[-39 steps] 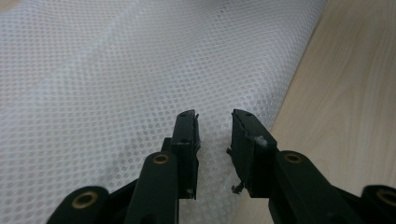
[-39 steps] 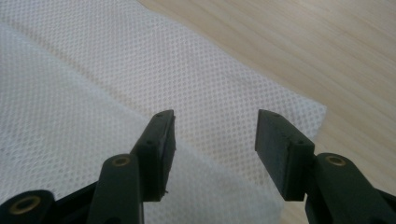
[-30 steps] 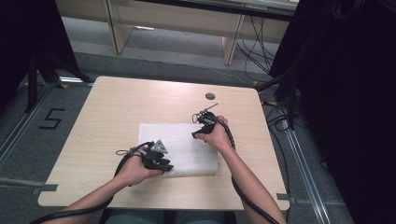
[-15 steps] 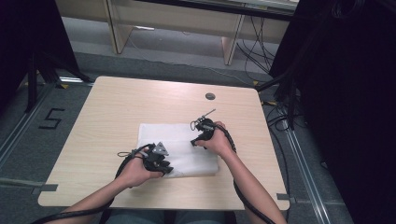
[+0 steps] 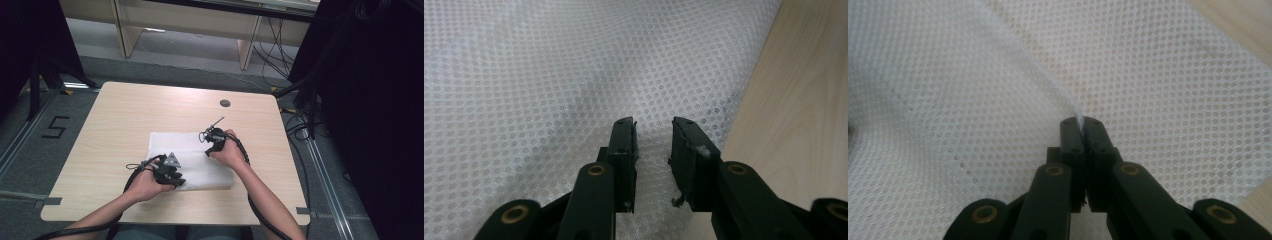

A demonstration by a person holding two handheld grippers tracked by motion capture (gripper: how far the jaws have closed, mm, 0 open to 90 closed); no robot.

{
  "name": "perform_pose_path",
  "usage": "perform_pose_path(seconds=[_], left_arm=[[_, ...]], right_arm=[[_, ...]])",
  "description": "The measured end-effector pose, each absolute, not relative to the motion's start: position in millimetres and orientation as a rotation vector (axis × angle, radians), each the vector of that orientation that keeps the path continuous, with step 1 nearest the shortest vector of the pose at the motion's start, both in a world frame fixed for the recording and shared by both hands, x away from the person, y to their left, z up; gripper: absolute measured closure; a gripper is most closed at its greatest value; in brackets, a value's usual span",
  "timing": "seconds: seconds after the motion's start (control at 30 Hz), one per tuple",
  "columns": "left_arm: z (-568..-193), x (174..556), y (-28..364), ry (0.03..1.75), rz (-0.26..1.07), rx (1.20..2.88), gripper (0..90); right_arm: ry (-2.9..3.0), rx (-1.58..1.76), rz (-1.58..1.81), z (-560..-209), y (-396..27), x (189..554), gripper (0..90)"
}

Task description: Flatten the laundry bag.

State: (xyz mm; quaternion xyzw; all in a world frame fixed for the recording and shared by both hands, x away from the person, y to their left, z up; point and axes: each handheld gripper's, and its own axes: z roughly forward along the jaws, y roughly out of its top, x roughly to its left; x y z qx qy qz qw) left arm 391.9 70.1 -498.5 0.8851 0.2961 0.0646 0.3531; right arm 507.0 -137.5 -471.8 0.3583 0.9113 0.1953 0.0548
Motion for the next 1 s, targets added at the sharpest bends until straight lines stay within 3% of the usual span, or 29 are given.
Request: perform_pose_path(seconds=[0.13,0.23,0.83,1.0], left_arm=[[-482,379,61,0.698,0.153,2.260,84.2],[-482,376,54,0.618,0.132,2.352,86.2],[-496,394,55,0.735,0.118,2.374,88.1],[-490,383,50,0.680,0.135,2.392,88.1]], right_arm=[[2.742,1.114,0.658,-457,-140,500,89.6],[2.733,1.086,0.687,-453,-142,499,89.7],[2.621,1.022,0.936,-393,-154,451,89.9],[2.593,1.029,0.920,-388,-155,444,89.9]])
